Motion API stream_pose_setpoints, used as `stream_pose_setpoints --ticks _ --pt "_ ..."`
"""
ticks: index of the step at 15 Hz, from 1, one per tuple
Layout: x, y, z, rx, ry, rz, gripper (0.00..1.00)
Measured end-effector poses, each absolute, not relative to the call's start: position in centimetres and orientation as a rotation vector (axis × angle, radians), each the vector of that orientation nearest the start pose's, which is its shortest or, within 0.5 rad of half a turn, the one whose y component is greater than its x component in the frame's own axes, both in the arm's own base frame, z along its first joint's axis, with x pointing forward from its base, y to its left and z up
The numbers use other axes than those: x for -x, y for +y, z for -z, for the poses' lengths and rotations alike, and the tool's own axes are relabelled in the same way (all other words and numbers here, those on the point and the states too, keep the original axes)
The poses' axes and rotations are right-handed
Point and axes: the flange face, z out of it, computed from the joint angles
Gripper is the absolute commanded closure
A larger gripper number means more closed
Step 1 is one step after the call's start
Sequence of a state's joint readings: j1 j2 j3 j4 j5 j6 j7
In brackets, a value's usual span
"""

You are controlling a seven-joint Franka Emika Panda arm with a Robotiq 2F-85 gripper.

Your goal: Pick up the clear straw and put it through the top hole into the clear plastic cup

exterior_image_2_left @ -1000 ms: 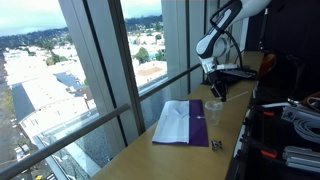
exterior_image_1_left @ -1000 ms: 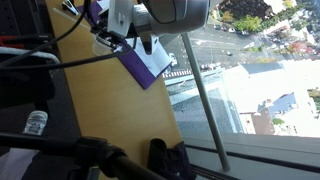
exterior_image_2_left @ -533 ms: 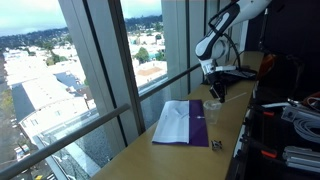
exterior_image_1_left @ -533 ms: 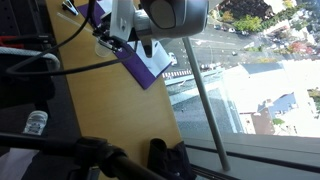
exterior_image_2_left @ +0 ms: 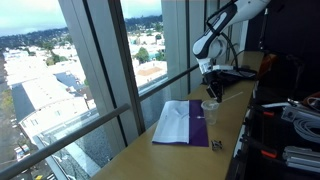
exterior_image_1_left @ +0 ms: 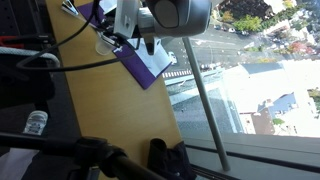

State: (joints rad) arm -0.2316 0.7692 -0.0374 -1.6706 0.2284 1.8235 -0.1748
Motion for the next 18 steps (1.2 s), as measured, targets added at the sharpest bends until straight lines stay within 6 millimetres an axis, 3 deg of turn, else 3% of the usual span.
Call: stream_pose_setpoints --ticks 9,18 --pt "-59.8 -13.0 -14.2 2.671 0.289 -0.79 0.97" --pt "-58.3 -13.1 -14.5 2.539 0.362 -0.919 0.97"
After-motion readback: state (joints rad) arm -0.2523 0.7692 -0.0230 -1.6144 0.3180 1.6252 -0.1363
